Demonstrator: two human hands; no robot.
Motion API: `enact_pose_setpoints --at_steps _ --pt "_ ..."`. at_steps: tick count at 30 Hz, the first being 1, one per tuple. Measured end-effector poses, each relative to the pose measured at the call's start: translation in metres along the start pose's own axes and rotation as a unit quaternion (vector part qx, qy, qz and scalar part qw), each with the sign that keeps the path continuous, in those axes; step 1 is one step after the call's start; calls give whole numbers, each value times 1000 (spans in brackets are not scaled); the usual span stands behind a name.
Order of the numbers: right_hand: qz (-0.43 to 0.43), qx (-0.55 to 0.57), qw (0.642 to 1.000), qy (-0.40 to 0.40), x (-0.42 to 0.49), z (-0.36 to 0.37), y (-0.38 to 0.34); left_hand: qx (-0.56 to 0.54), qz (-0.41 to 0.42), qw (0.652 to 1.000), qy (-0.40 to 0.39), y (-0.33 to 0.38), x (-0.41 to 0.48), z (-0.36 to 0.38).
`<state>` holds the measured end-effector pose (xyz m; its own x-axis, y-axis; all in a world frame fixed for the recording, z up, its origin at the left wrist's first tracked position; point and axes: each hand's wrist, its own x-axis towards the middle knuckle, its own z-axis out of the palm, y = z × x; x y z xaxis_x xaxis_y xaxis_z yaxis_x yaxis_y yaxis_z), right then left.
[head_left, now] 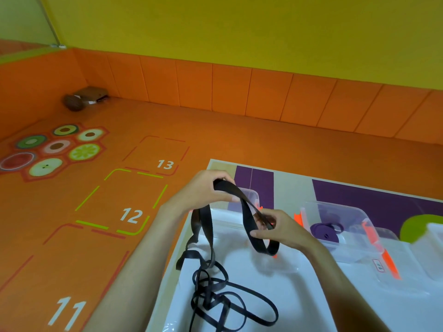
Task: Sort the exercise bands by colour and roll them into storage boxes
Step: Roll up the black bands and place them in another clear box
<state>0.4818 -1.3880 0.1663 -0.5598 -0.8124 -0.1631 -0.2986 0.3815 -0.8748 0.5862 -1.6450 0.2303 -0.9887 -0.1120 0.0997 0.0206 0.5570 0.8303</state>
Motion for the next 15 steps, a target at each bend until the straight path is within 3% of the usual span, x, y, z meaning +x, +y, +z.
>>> enact_pose_setpoints --at_steps 4,10,15 --pt "10 121 991 50 -5 0 6 20 -2 1000 7 -7 -3 -14" --pt "56 285 949 119 -9 -6 9 18 -8 999 36 -17 -7 -25" --pt "145 314 936 68 -9 -9 7 16 -9 998 54 -18 -7 -23"
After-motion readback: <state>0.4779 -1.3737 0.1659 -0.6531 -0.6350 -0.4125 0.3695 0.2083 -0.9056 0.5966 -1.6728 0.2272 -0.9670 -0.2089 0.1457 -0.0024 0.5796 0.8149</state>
